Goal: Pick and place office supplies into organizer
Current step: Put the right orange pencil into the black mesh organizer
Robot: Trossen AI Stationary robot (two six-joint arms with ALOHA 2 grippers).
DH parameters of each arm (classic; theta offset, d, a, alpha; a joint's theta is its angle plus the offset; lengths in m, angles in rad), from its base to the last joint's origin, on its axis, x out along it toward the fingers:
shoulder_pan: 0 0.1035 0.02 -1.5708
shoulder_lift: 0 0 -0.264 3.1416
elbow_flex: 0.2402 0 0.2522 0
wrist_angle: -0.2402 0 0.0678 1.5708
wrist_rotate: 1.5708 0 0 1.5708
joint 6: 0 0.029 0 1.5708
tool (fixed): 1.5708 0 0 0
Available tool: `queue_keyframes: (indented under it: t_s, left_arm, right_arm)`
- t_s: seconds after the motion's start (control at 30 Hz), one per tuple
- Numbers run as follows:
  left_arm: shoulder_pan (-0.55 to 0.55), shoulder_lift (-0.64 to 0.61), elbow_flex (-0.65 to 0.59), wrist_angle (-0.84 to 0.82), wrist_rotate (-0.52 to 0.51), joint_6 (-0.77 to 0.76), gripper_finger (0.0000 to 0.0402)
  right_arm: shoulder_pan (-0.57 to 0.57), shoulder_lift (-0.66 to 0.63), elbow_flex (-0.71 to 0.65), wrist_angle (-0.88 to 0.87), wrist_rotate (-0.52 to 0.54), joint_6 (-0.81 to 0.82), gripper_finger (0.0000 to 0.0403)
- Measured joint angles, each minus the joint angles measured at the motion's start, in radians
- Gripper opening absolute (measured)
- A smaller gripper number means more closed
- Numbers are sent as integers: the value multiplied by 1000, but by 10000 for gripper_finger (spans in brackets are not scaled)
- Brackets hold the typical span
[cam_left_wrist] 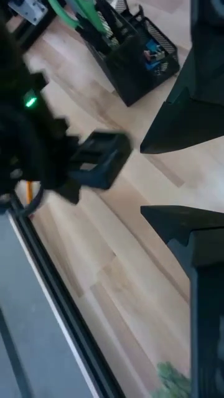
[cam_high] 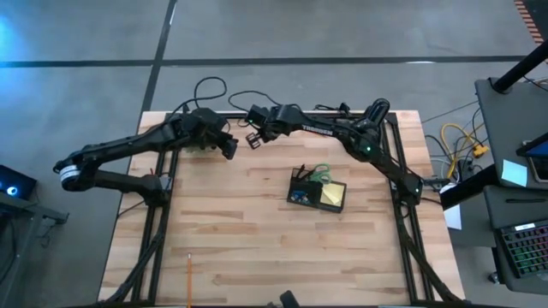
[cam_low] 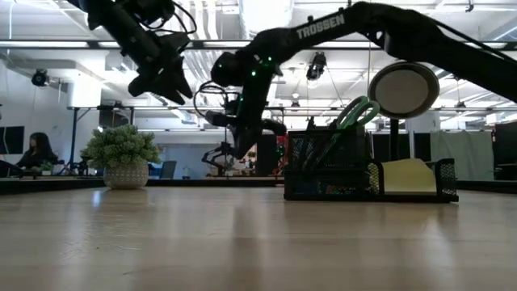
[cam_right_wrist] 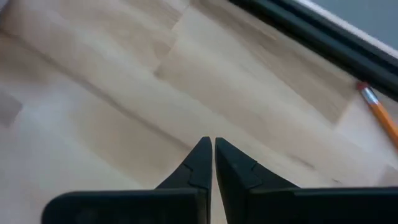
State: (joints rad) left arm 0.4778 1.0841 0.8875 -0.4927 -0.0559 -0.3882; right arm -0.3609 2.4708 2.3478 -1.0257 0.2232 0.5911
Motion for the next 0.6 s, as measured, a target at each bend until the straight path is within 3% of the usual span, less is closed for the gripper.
queue_keyframes:
  t_s: [0.2, 0.3, 0.43, 0.53, 0.6]
  left_arm:
    - [0, -47, 0, -61, -31, -1, 130]
    - [0, -84, -2, -79, -61, -1, 130]
    - [0, -124, -9, -77, -64, -1, 130]
    - [0, -134, -9, -76, -78, 2, 130]
    - [1, -134, -6, -70, -85, 2, 130]
  right_arm:
    - [-66, 54, 6, 199, -150, 64, 13]
    - [-91, 55, 3, 186, -94, 48, 13]
    - [-130, 2, 12, 49, -46, 35, 13]
    - [-153, -2, 10, -159, 44, 3, 13]
    - [-173, 2, 4, -273, 26, -17, 13]
